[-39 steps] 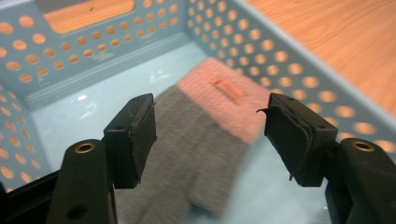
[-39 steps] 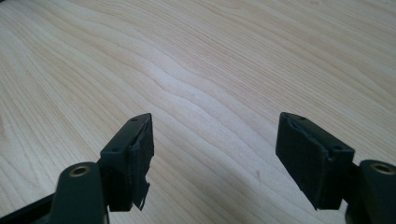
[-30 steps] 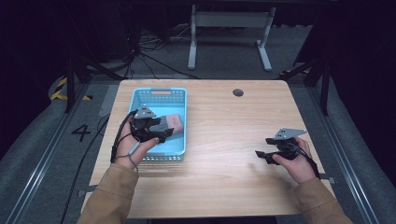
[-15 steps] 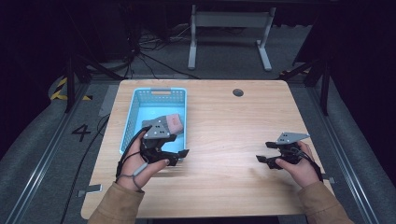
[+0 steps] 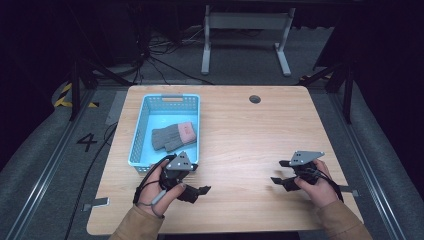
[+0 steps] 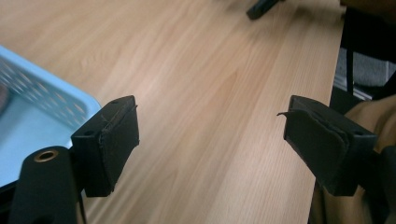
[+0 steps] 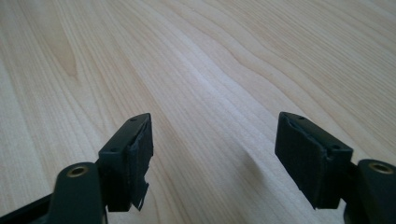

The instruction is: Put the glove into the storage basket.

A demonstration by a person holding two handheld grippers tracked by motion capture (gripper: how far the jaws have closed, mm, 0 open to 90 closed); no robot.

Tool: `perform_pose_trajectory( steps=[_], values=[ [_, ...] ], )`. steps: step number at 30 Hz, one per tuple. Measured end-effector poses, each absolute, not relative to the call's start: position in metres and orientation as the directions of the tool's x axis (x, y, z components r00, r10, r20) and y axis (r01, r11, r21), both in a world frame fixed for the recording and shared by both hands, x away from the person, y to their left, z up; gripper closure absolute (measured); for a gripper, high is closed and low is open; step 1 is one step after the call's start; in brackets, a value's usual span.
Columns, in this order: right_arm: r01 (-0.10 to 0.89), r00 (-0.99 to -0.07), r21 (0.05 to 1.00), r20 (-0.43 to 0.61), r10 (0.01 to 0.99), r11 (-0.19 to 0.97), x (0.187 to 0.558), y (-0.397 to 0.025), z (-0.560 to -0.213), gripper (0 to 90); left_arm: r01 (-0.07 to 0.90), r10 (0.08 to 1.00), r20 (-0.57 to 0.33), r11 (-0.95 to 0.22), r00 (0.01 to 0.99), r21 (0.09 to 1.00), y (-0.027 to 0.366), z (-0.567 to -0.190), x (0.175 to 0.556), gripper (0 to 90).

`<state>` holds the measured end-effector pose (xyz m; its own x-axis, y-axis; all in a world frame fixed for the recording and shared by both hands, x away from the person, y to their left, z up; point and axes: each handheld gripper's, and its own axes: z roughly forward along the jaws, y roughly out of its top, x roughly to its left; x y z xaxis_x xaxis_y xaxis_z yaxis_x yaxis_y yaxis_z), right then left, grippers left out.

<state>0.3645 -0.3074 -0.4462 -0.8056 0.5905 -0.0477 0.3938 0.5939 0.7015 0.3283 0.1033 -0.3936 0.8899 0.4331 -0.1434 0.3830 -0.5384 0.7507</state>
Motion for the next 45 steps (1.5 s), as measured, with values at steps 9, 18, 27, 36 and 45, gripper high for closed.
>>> perform_pose_trajectory(
  steps=[9, 18, 27, 36, 45],
  values=[
    [0.374, -0.835, 0.673, -0.055, 0.548, 0.638, 0.365, -0.303, -0.452, 27.9, 0.339, 0.387, -0.097, -0.629, 0.917, 0.699, 0.095, -0.418, 0.329, 19.5],
    [0.36, -0.845, 0.679, -0.053, 0.532, 0.64, 0.365, -0.302, -0.454, 27.7, 0.407, 0.421, -0.163, -0.592, 0.892, 0.696, 0.088, -0.446, 0.326, 18.5],
    [0.348, -0.85, 0.688, -0.055, 0.524, 0.637, 0.365, -0.301, -0.456, 25.7, 0.399, 0.487, -0.095, -0.572, 0.868, 0.717, 0.089, -0.462, 0.329, 21.4],
    [0.351, -0.849, 0.684, -0.054, 0.525, 0.639, 0.365, -0.301, -0.457, 24.8, 0.437, 0.486, -0.144, -0.568, 0.862, 0.698, 0.09, -0.466, 0.331, 19.7],
    [0.351, -0.849, 0.685, -0.054, 0.525, 0.639, 0.364, -0.3, -0.457, 23.2, 0.44, 0.489, -0.142, -0.573, 0.861, 0.691, 0.09, -0.466, 0.331, 19.2]
  ],
)
